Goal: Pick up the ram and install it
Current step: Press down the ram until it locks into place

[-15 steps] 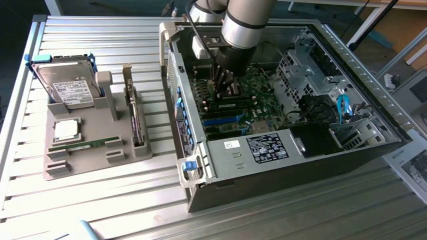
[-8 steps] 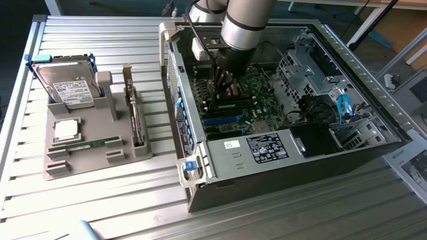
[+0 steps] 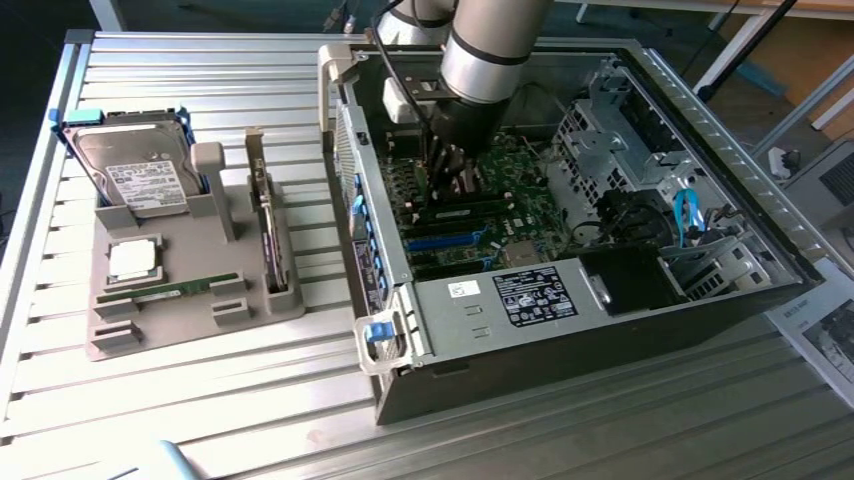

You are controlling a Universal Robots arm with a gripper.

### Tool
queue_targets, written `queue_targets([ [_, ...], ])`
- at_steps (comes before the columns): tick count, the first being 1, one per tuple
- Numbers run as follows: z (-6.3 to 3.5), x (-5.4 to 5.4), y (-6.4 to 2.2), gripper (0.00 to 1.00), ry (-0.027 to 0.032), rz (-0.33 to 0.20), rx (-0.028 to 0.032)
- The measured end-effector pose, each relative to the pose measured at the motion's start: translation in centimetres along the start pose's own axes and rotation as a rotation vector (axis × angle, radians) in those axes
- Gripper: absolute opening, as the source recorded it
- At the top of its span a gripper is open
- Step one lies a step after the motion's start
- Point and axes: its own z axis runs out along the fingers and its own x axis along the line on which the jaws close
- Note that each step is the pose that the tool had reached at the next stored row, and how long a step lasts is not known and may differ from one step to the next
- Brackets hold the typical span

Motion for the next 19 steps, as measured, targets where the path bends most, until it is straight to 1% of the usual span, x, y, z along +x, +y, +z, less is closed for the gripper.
queue_targets([
  [1, -0.07, 0.0, -0.01, 0.11, -0.0007, 0.0, 0.0012],
  [2, -0.3, 0.0, -0.02, 0.11, -0.0024, 0.0, 0.0046],
  [4, -1.02, 0.0, 0.06, 0.11, 0.0, 0.0, 0.0047],
  [5, -1.63, 0.0, 0.09, 0.11, -0.0001, 0.0, 0.0061],
  [8, -3.55, 0.1, 0.21, 0.11, 0.0, 0.0, 0.0077],
  [12, -5.31, 0.1, 0.31, 0.11, 0.0, 0.0, 0.0082],
  [13, -5.54, 0.2, 0.3, 0.11, 0.0002, 0.0, 0.0081],
  [14, -6.01, 0.2, 0.09, 0.11, 0.0001, 0.0, 0.0081],
  [16, -6.35, 0.2, -0.33, 0.11, -0.0001, 0.0, 0.0072],
  [18, -6.37, 0.2, -0.64, 0.11, -0.0003, 0.0, 0.0022],
  [19, -6.37, 0.2, -0.64, 0.11, -0.0003, 0.0, 0.0022],
])
